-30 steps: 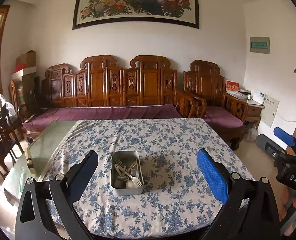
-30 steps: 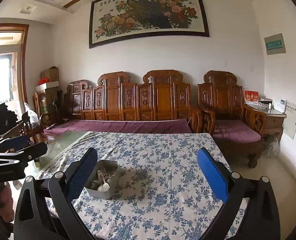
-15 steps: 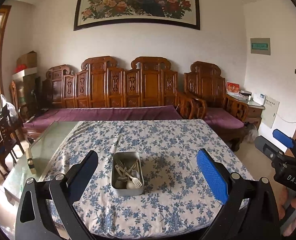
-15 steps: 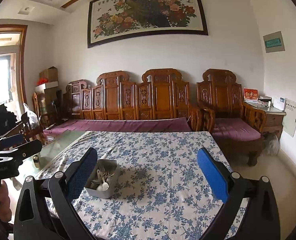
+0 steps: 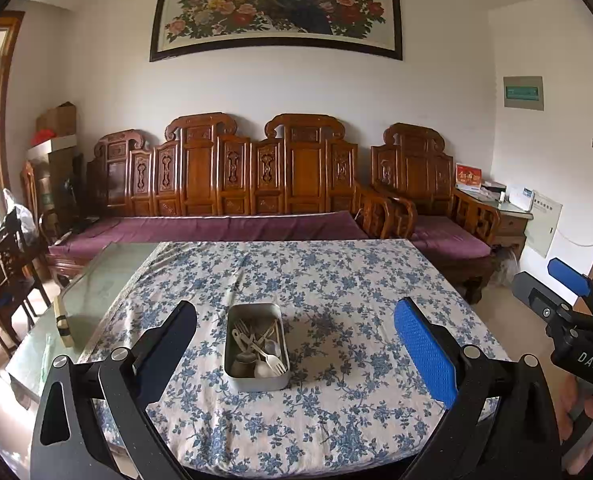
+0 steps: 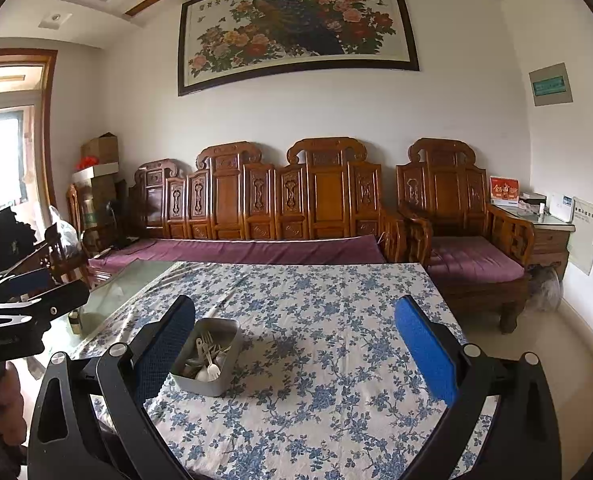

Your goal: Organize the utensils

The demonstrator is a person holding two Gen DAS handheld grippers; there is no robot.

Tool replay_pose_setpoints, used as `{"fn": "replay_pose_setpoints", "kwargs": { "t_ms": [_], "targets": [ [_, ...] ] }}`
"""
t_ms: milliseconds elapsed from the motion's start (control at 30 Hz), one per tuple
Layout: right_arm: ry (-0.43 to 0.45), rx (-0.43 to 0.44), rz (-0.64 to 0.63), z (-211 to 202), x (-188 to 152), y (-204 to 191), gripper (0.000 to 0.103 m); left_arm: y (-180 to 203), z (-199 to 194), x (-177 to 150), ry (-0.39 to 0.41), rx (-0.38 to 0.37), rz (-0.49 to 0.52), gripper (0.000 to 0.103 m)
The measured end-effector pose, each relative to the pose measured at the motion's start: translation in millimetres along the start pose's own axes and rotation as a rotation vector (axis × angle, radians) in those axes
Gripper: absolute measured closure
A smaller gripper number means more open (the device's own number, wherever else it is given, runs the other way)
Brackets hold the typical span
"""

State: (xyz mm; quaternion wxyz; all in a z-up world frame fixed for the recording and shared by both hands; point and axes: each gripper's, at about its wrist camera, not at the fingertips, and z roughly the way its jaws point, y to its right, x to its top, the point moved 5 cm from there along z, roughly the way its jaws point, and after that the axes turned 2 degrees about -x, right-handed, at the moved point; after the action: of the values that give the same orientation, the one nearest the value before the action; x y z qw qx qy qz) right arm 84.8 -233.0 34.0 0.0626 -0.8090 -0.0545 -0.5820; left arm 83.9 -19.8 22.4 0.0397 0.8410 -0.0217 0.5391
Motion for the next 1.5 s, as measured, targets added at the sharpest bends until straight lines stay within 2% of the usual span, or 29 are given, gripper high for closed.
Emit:
{"fn": "replay_pose_setpoints", "kwargs": {
  "t_ms": [500, 1500],
  "targets": [
    [-0.001, 0.001, 0.000, 1.6, 0.8, 0.0, 0.002, 5.9, -5.9, 0.7, 0.022, 0.010, 0.013, 0.007],
    [-0.004, 0.011, 0.003, 1.2, -1.3, -1.6, 0.002, 5.6, -6.4, -3.9, 0.011, 0.015, 0.008, 0.007]
  ]
}}
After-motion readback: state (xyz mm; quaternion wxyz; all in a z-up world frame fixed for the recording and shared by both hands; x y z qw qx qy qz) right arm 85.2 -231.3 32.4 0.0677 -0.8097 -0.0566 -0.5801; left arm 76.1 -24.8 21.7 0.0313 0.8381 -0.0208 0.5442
